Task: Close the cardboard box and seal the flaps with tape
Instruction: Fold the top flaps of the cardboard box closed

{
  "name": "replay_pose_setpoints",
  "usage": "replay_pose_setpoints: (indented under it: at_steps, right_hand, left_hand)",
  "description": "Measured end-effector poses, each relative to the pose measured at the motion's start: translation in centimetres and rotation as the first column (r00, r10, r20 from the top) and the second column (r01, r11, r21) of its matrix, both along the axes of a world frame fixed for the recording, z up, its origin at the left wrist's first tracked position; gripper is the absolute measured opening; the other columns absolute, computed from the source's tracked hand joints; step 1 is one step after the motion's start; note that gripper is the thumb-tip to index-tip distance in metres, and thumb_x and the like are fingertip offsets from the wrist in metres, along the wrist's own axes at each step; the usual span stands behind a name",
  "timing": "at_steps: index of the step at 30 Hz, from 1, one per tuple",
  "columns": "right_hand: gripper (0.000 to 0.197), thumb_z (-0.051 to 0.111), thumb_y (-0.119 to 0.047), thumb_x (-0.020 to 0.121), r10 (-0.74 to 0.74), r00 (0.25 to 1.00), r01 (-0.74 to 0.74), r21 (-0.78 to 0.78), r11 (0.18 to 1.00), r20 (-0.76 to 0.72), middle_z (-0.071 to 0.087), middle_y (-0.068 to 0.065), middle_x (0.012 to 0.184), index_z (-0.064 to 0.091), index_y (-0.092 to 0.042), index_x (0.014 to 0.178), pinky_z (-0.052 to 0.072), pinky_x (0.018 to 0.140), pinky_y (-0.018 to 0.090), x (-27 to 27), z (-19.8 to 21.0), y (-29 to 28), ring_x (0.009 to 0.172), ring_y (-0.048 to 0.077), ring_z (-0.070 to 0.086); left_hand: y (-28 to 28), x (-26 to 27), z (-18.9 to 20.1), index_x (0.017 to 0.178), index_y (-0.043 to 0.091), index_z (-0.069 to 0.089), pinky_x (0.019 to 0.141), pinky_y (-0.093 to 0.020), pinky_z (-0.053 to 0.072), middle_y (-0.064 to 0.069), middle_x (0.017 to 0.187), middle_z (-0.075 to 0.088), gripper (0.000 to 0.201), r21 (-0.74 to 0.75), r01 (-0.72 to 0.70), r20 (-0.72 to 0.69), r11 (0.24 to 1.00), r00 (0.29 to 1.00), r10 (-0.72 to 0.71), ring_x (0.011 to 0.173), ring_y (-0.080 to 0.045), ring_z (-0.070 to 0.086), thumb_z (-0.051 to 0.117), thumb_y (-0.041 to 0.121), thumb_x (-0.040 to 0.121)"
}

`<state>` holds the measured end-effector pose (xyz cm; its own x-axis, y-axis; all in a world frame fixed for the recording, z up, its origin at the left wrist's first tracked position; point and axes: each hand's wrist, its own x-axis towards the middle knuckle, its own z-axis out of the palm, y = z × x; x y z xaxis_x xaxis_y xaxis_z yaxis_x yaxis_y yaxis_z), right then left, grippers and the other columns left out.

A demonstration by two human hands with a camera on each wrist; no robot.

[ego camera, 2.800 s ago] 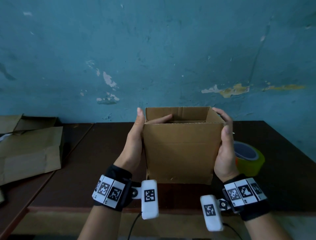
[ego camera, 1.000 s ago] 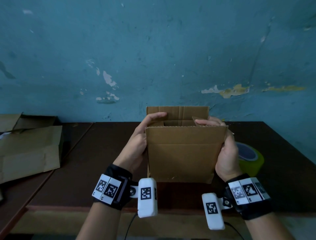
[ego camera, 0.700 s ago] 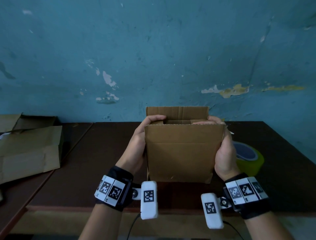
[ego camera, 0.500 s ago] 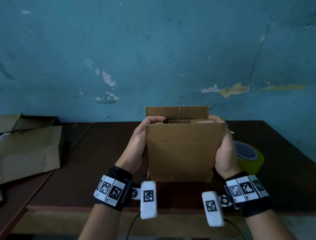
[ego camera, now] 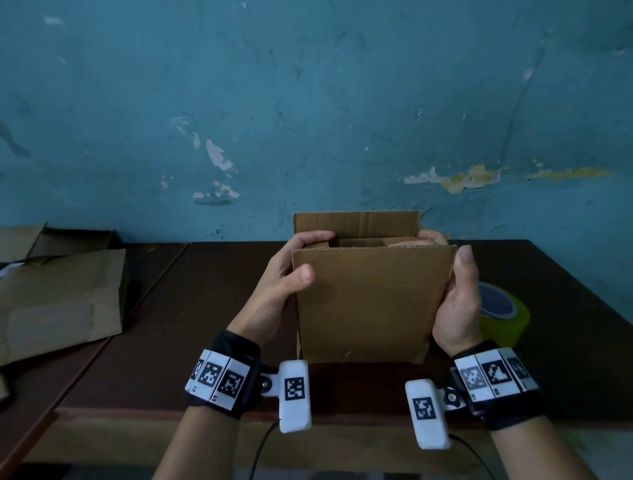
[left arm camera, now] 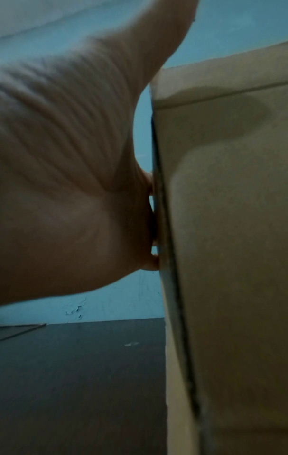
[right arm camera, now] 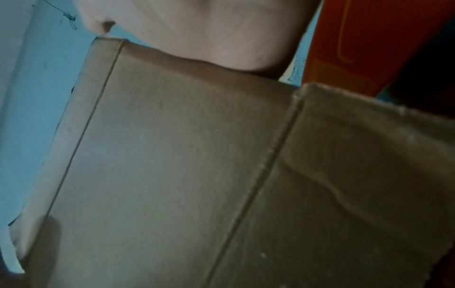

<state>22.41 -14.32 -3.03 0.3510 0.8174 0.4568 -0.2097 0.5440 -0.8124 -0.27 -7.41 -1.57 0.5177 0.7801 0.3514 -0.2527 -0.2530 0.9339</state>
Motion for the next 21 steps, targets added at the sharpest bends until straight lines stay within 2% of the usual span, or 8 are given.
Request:
replay_pose_setpoints:
  at_steps: [3, 6, 9, 12, 14, 17, 19, 21]
  right_hand:
    - [0.111, 0.067, -0.079, 0.071, -0.008, 1.0, 0.009, -0.021, 1.0, 0.003, 0.067, 0.022, 0.114, 0.044, 0.007, 0.136, 0.053, 0.093, 0.049, -0.1, 0.1, -0.1, 0.108, 0.034, 0.066]
    - [0.1, 0.069, -0.076, 0.072, -0.027, 0.999, 0.029, -0.04, 0.999, 0.044, 0.067, 0.02, 0.116, 0.047, 0.001, 0.134, 0.046, 0.101, 0.065, 0.0, 0.0, -0.1, 0.113, 0.04, 0.063]
    - [0.079, 0.068, -0.072, 0.077, -0.088, 0.993, 0.088, 0.0, 0.996, 0.083, 0.064, 0.028, 0.118, 0.061, -0.008, 0.123, 0.038, 0.103, 0.074, 0.1, -0.2, 0.1, 0.117, 0.053, 0.056]
    - [0.048, 0.064, -0.068, 0.084, -0.105, 0.985, 0.105, 0.003, 0.994, 0.137, 0.057, 0.038, 0.118, 0.071, -0.025, 0.103, 0.036, 0.102, 0.074, 0.1, -0.2, 0.3, 0.115, 0.055, 0.054]
    - [0.043, 0.063, -0.064, 0.087, -0.112, 0.981, 0.111, 0.011, 0.994, 0.161, 0.054, 0.039, 0.116, 0.071, -0.023, 0.1, 0.036, 0.101, 0.074, 0.4, -0.3, 0.5, 0.114, 0.055, 0.053]
    - [0.039, 0.064, -0.056, 0.09, -0.151, 0.968, 0.145, 0.042, 0.989, 0.2, 0.061, 0.032, 0.111, 0.074, -0.02, 0.1, 0.039, 0.097, 0.073, 0.6, -0.4, 0.7, 0.109, 0.054, 0.055]
    - [0.041, 0.065, -0.053, 0.089, -0.183, 0.962, 0.175, 0.055, 0.983, 0.202, 0.061, 0.031, 0.102, 0.071, -0.016, 0.104, 0.043, 0.088, 0.066, 0.7, -0.3, 0.6, 0.097, 0.052, 0.056]
    - [0.038, 0.066, -0.045, 0.087, -0.189, 0.966, 0.183, 0.052, 0.982, 0.178, 0.058, 0.025, 0.092, 0.067, -0.013, 0.109, 0.041, 0.079, 0.053, 0.6, -0.3, 0.5, 0.087, 0.042, 0.054]
  left_hand:
    - [-0.4, 0.2, 0.1, 0.135, 0.018, 0.06, 0.092, -0.045, 0.058, -0.009, 0.125, 0.068, 0.089, -0.033, -0.026, -0.005, 0.999, 1.0, 0.026, 0.113, -0.029, 0.067, 0.089, 0.06, 0.063]
    - [-0.9, 0.5, 0.1, 0.135, 0.019, 0.058, 0.087, -0.037, 0.059, 0.001, 0.119, 0.071, 0.065, -0.064, -0.071, 0.042, 0.995, 0.996, 0.074, 0.109, -0.023, 0.069, 0.08, 0.037, 0.077]
    - [-1.4, 0.9, -0.2, 0.135, 0.025, 0.049, 0.081, -0.035, 0.058, -0.003, 0.121, 0.066, 0.054, -0.122, -0.117, 0.139, 0.986, 0.981, 0.133, 0.101, -0.02, 0.07, 0.071, 0.021, 0.086]
    - [-1.7, 1.2, -0.4, 0.136, 0.033, 0.039, 0.081, -0.035, 0.058, -0.003, 0.125, 0.062, 0.059, -0.191, -0.145, 0.188, 0.971, 0.965, 0.181, 0.101, -0.017, 0.072, 0.069, 0.022, 0.086]
    - [-1.8, 1.3, -0.4, 0.14, 0.035, 0.035, 0.084, -0.034, 0.058, -0.004, 0.128, 0.062, 0.065, -0.215, -0.166, 0.195, 0.962, 0.958, 0.209, 0.103, -0.017, 0.073, 0.069, 0.024, 0.085]
    - [-1.7, 1.4, -0.3, 0.145, 0.036, 0.033, 0.086, -0.032, 0.058, -0.008, 0.132, 0.061, 0.072, -0.229, -0.187, 0.178, 0.955, 0.957, 0.23, 0.104, -0.018, 0.072, 0.069, 0.023, 0.084]
    - [-1.6, 1.4, -0.2, 0.146, 0.035, 0.032, 0.085, -0.031, 0.058, -0.007, 0.131, 0.062, 0.075, -0.23, -0.202, 0.165, 0.952, 0.956, 0.242, 0.102, -0.017, 0.073, 0.069, 0.022, 0.083]
    - [-1.6, 1.4, -0.1, 0.148, 0.035, 0.031, 0.083, -0.029, 0.057, -0.005, 0.129, 0.062, 0.077, -0.225, -0.214, 0.149, 0.951, 0.957, 0.25, 0.101, -0.014, 0.073, 0.068, 0.022, 0.082]
